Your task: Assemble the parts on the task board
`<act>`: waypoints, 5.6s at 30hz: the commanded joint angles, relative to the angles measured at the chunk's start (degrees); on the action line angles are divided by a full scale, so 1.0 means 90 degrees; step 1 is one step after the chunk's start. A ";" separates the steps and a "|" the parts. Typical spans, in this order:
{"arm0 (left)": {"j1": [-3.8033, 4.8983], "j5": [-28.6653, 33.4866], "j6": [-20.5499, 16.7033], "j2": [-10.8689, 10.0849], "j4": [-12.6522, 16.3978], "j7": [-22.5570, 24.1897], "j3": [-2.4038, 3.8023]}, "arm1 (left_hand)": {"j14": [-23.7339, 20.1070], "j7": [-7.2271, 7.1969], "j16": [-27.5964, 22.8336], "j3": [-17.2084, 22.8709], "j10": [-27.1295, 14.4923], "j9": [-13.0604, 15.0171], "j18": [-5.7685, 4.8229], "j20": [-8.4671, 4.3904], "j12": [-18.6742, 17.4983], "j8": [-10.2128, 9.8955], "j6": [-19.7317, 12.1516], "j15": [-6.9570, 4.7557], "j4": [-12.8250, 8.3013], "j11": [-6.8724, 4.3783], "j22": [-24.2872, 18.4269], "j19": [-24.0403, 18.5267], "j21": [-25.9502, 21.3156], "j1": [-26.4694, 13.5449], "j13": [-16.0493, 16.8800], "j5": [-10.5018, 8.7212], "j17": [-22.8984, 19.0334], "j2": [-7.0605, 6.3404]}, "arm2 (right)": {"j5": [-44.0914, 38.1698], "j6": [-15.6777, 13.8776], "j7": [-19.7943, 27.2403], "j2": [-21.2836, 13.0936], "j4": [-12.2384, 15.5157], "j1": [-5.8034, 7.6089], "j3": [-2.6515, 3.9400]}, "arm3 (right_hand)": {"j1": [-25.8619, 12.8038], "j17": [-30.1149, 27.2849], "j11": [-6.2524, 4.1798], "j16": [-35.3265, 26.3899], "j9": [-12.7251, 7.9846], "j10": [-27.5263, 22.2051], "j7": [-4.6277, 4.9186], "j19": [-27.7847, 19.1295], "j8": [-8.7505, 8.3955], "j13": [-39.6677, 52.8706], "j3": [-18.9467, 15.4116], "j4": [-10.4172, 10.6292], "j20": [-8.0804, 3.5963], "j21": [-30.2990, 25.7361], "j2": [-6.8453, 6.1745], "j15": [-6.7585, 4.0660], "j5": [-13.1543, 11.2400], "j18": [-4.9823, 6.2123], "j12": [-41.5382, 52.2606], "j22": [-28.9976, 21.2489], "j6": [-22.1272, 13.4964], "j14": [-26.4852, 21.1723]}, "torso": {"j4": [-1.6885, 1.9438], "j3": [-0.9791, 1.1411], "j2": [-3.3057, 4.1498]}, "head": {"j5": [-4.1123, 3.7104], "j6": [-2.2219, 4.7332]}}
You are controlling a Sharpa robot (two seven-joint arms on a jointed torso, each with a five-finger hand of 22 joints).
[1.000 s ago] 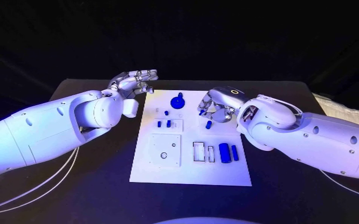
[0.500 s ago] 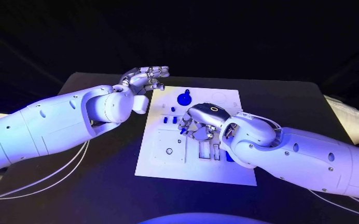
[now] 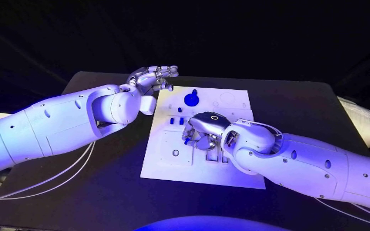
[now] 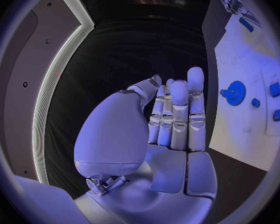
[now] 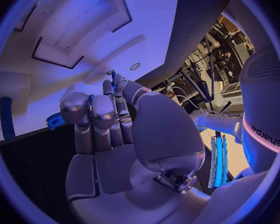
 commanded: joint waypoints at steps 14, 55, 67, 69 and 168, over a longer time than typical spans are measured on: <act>0.0002 -0.0028 0.0132 0.0010 0.0013 -0.0008 0.0003 | -0.0058 0.0010 -0.0037 -0.0033 -0.0040 -0.0006 0.0074 -0.0010 0.0046 0.0007 -0.0031 0.0003 0.0001 0.0005 -0.0013 -0.0045 -0.0031 -0.0024 0.0009 0.0004 -0.0020 0.0038 | -0.0457 0.0333 -0.0235 0.0056 -0.0038 -0.0016 -0.0007 | -0.0010 0.0038 0.0018 0.0080 0.0010 0.0044 0.0040 0.0047 0.0012 -0.0002 0.0035 0.0007 -0.0018 0.0061 0.0049 -0.0029 0.0030 -0.0131 0.0033 0.0027 0.0003 0.0204 | -0.0001 0.0001 -0.0006 | 0.0006 -0.0048; 0.0002 -0.0030 0.0156 -0.0017 -0.0010 -0.0111 0.0001 | -0.0072 0.0016 -0.0054 -0.0069 -0.0097 -0.0008 0.0073 -0.0002 0.0047 0.0002 -0.0057 0.0012 0.0011 0.0018 -0.0044 -0.0039 -0.0067 -0.0048 0.0008 0.0004 -0.0063 0.0047 | -0.0480 -0.0412 -0.0230 -0.0275 0.0317 -0.0024 -0.0020 | -0.0253 -0.1228 0.0385 -0.0880 -0.0137 -0.1378 0.0366 -0.0801 -0.0154 -0.0107 -0.0202 -0.0007 0.0258 -0.0750 -0.0367 0.0270 0.0101 0.0116 0.0095 -0.1302 -0.1046 -0.0287 | -0.0010 0.0002 -0.0014 | -0.0029 -0.0047; 0.0002 -0.0031 0.0179 -0.0021 -0.0040 -0.0125 -0.0001 | -0.0069 0.0017 -0.0048 -0.0073 -0.0102 -0.0007 0.0073 -0.0001 0.0049 0.0004 -0.0058 0.0014 0.0013 0.0019 -0.0049 -0.0037 -0.0072 -0.0051 0.0009 0.0005 -0.0055 0.0052 | -0.0267 -0.0400 -0.0485 -0.1312 0.1024 0.0352 0.0107 | -0.0327 -0.2116 0.0408 -0.1615 -0.0166 -0.1727 0.0376 -0.1113 -0.0203 -0.0128 -0.0871 0.0104 0.0280 -0.1297 -0.0537 0.0293 0.0141 0.0223 0.0118 -0.2037 -0.1299 -0.0483 | -0.0078 0.0001 -0.0036 | -0.0109 0.0068; 0.0002 -0.0031 0.0183 -0.0023 -0.0037 -0.0123 -0.0001 | -0.0069 0.0017 -0.0048 -0.0073 -0.0102 -0.0007 0.0073 -0.0001 0.0049 0.0004 -0.0058 0.0014 0.0013 0.0019 -0.0049 -0.0037 -0.0072 -0.0051 0.0009 0.0005 -0.0055 0.0052 | -0.0251 -0.0342 -0.0554 -0.1502 0.1096 0.0433 0.0112 | -0.0283 -0.2123 0.0389 -0.1603 -0.0159 -0.1672 0.0354 -0.1065 -0.0195 -0.0122 -0.0952 0.0118 0.0269 -0.1291 -0.0508 0.0281 0.0152 0.0217 0.0163 -0.2008 -0.1275 -0.0446 | -0.0079 0.0006 -0.0033 | -0.0133 0.0092; 0.0001 -0.0044 0.0295 0.0002 -0.0030 -0.0164 -0.0014 | -0.0071 0.0011 -0.0050 -0.0084 -0.0106 -0.0003 0.0074 0.0001 0.0070 0.0015 -0.0052 0.0013 0.0007 0.0014 -0.0067 -0.0029 -0.0092 -0.0040 0.0016 0.0007 -0.0075 0.0075 | 0.0212 -0.0344 -0.0056 -0.0215 0.0944 -0.0017 0.0103 | 0.0019 -0.0656 -0.0026 0.0070 -0.0014 0.0036 0.0000 0.0065 0.0009 -0.0109 -0.0356 0.0209 -0.0045 0.0027 0.0085 -0.0060 0.0042 -0.0120 0.0352 -0.0089 0.0003 0.0120 | -0.0064 -0.0010 -0.0029 | 0.0024 -0.0015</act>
